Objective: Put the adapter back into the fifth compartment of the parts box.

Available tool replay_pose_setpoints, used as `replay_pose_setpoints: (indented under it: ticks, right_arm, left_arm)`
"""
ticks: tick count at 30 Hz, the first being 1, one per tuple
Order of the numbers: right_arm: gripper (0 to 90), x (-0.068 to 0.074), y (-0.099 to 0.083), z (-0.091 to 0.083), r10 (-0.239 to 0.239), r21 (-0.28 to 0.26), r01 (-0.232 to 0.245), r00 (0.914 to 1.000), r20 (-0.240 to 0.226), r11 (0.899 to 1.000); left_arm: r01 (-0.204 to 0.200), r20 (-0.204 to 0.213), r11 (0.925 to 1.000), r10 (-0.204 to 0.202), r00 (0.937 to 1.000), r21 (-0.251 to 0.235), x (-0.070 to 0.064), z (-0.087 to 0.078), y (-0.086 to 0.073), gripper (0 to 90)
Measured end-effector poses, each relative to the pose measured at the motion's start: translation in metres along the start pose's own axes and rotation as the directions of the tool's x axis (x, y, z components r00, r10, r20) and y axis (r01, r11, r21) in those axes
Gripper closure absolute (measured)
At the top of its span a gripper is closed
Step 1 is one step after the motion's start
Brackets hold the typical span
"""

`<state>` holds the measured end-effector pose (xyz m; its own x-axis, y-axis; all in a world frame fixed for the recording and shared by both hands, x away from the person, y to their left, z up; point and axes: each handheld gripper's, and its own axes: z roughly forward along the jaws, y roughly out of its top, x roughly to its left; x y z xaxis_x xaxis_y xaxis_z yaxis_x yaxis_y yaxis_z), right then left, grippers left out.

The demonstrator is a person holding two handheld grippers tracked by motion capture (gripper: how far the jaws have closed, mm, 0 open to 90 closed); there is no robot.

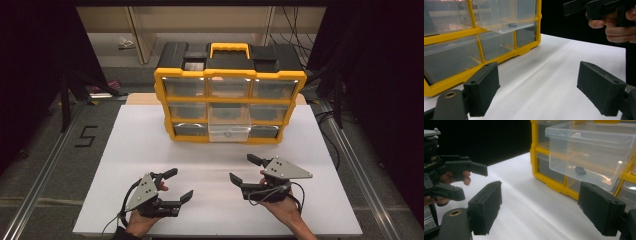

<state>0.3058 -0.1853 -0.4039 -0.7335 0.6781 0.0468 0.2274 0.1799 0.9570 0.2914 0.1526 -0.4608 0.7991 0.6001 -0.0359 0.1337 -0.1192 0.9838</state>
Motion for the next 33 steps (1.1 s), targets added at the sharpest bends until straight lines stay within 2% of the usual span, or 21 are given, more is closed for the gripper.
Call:
replay_pose_setpoints:
  ticks: [9, 27, 33]
  right_arm:
    - [20.0, -0.002, -0.008, -0.004, 0.006, 0.008, -0.006, 1.0000, 0.006, 1.000]
    - [20.1, -0.006, -0.023, -0.019, 0.027, -0.022, -0.026, 0.9991, 0.032, 0.999]
    - [20.1, -0.006, -0.029, -0.022, 0.035, -0.015, -0.035, 0.9987, 0.037, 0.999]
  left_arm:
    - [-0.003, 0.011, 0.9999, 0.003, 0.9999, 0.011, 0.000, 0.001, 0.000, 17.4]
    - [0.003, 0.031, 0.9995, -0.004, 0.9995, 0.032, -0.001, 0.003, -0.001, 17.4]
    - [0.000, 0.035, 0.9993, -0.001, 0.9994, 0.037, -0.001, 0.003, -0.001, 17.3]
